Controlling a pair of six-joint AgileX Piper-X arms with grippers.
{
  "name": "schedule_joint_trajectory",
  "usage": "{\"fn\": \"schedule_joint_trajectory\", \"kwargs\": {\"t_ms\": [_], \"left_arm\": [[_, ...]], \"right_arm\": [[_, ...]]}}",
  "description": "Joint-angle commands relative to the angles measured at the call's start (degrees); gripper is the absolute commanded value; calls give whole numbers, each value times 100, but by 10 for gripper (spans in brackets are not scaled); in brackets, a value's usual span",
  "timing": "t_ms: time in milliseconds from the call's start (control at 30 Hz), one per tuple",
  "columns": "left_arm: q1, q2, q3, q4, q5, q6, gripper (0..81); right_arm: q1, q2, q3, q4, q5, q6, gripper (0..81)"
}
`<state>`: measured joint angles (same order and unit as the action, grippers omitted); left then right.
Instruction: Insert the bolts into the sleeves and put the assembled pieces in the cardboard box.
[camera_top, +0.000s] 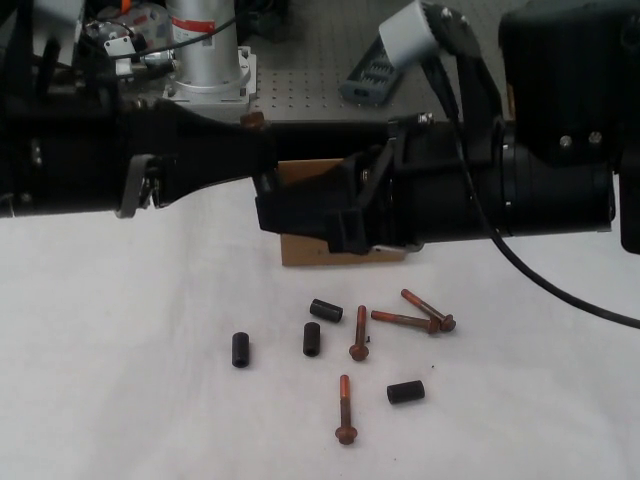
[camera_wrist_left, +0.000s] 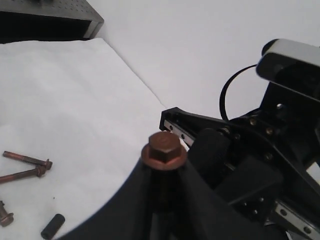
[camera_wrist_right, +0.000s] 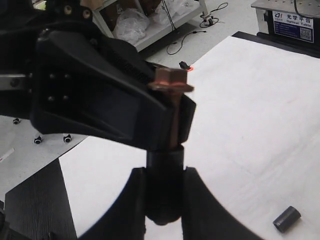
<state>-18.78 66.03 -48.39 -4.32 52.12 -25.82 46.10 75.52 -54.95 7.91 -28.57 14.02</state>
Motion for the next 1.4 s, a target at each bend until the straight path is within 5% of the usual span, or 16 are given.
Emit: {"fn": "schedule_joint_trajectory", "kwargs": {"t_ms": [0, 267, 833, 1167, 1367], "left_arm": [[-56, -71, -16, 90, 739, 173, 201], [-56, -71, -16, 90, 739, 158, 507], [-56, -71, -16, 90, -389, 534, 507], [-56, -71, -16, 90, -394, 749, 507], [439, -416, -16, 486, -394, 864, 446]], "right_arm": [[-98, -14, -74, -11, 309, -249, 29], [-98, -25, -74, 118, 266, -376, 29], [-98, -122, -74, 308, 178, -760, 29], [-98, -121, -74, 308, 108, -760, 29], [-423, -111, -74, 418, 230, -737, 29]]}}
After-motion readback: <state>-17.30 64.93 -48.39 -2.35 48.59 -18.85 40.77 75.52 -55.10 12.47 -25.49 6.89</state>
